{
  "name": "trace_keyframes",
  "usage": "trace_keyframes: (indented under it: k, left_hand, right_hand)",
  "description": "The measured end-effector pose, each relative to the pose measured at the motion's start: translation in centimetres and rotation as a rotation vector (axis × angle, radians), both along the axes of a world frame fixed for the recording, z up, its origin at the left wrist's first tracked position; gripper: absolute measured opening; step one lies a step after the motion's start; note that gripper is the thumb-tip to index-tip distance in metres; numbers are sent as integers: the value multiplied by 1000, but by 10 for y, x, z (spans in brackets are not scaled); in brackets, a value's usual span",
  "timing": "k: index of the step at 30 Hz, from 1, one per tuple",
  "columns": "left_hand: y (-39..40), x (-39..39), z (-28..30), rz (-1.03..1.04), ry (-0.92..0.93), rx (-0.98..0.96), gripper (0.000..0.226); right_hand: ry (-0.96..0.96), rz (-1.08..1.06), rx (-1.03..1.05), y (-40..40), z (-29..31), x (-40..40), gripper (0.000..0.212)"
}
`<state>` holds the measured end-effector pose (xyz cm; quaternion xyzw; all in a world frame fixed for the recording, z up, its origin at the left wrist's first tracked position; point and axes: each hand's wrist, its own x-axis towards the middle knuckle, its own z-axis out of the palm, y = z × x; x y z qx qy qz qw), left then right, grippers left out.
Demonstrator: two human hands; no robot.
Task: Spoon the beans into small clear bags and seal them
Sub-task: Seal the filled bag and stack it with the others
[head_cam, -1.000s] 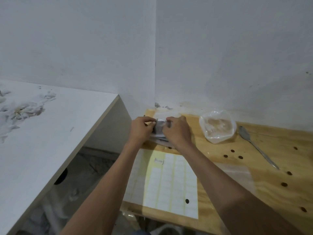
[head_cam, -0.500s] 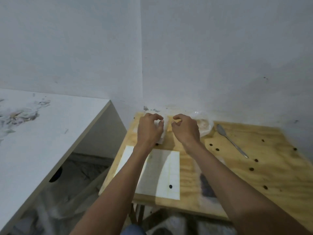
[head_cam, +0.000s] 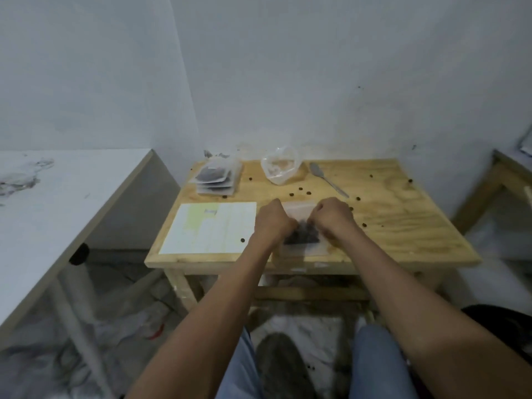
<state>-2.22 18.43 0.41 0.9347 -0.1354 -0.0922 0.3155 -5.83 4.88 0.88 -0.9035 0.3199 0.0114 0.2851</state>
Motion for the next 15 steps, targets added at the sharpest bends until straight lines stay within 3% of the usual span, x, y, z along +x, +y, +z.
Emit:
trace_keyframes:
  k: [4,8,15]
  left_hand:
    - [-6,-8,-3,82,119,-158,26]
    - [0,-2,2,153,237,-440,16]
    - [59,39,34,195,183,-792,21]
  right_hand:
    - [-174,-87,181,-4,-9,-10,5]
    - [-317,-35,407,-7,-4,-14,20]
    - [-671,101,647,28,19,23,22]
